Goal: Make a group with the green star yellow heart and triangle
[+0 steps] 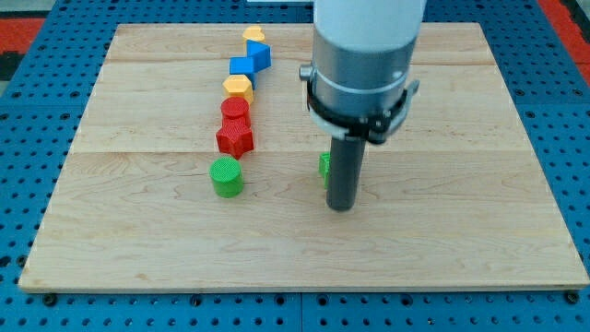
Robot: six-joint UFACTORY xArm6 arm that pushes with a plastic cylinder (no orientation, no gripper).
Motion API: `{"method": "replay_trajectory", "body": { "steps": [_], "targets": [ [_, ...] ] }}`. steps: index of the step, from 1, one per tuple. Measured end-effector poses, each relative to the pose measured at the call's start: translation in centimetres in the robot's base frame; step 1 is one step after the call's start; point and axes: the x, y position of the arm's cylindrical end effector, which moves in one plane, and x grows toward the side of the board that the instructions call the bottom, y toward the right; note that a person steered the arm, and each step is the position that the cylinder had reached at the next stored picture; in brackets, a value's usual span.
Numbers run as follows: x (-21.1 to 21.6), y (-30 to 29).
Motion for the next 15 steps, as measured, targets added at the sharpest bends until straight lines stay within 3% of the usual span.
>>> {"method": "replay_trajectory", "body": {
  "steps": [1,2,4,7,8,9,10,11,13,14,15],
  "targets": [
    [2.1,0.8],
    [-1.9,3.2],
    [-12.5,-2.9],
    [-15.9,-4.6],
    [-23.8,1.3],
    [-31.2,0.4],
    [-34.4,-6.4],
    [-34.0,-11.3],
    [-23.7,-9.9],
    [-21.7,-8.1],
    [-22.3,-7.4]
  ]
}}
